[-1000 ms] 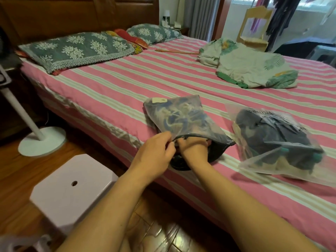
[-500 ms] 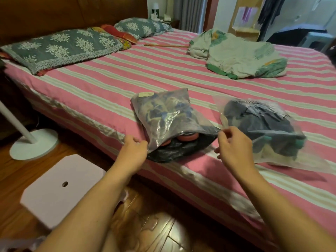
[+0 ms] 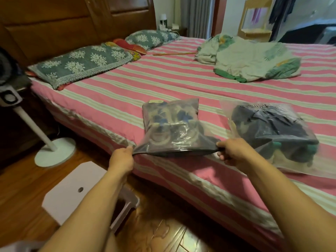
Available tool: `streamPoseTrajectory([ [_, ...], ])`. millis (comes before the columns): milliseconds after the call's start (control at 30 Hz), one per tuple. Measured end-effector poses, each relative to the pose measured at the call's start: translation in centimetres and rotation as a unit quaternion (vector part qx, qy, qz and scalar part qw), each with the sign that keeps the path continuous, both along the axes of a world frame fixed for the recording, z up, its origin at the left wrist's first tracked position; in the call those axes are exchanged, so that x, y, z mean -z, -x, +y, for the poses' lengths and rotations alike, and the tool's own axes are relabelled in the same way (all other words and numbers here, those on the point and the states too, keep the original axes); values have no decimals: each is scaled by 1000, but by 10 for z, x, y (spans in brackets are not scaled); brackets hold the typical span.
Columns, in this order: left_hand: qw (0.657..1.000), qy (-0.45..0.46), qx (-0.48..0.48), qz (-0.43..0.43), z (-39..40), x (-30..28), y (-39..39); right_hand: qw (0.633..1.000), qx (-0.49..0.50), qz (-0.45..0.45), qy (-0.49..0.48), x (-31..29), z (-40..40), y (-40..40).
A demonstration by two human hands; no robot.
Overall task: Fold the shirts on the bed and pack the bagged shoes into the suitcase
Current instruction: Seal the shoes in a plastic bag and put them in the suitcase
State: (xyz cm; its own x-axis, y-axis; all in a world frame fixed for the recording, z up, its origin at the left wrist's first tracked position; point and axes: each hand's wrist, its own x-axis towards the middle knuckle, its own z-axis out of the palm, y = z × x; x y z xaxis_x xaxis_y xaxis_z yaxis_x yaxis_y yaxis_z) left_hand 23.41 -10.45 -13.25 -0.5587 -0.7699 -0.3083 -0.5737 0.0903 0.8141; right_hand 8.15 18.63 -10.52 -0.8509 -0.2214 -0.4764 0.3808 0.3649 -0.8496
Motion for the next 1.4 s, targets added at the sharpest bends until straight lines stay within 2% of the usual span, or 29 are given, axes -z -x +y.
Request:
streamPoseTrajectory([
  [133, 980, -128, -147, 42, -19, 7, -11, 989, -68, -128, 14, 6, 2, -28],
  [233, 936, -287, -202, 42, 13, -4, -26, 977, -89, -188, 52, 9, 8, -37],
  [300, 922, -351, -163, 17, 50, -6, -35, 973, -97, -199, 59, 11, 13, -37],
  [433, 909, -408, 72, -42, 135, 1, -33, 981, -96, -162, 47, 6, 17, -40],
  [500, 896, -425, 129, -3, 169, 7, -16, 983, -90, -153, 49, 3, 17, -42],
  [567, 879, -455, 127, 62, 199, 8, 4, 981, -89, -160, 62, 3, 19, -42],
  [633, 872, -461, 116, 115, 218, 7, 20, 980, -91, -157, 78, 3, 22, -42],
  [700, 882, -441, 99, 132, 227, 10, 31, 982, -93, -143, 86, 2, 25, -41],
  [800, 911, -384, 61, 140, 231, 12, 43, 987, -104, -104, 56, 2, 28, -40],
  [900, 923, -358, 36, 136, 233, 9, 49, 991, -108, -75, 35, 3, 29, -40],
  [1067, 927, -354, -15, 124, 232, 8, 46, 990, -118, -70, 34, 5, 29, -42],
  [1200, 928, -331, -96, 144, 208, 9, 51, 993, -98, -60, 39, 4, 36, -37],
  [1400, 938, -290, -137, 135, 177, 13, 32, 992, -107, -62, 32, 6, 38, -35],
])
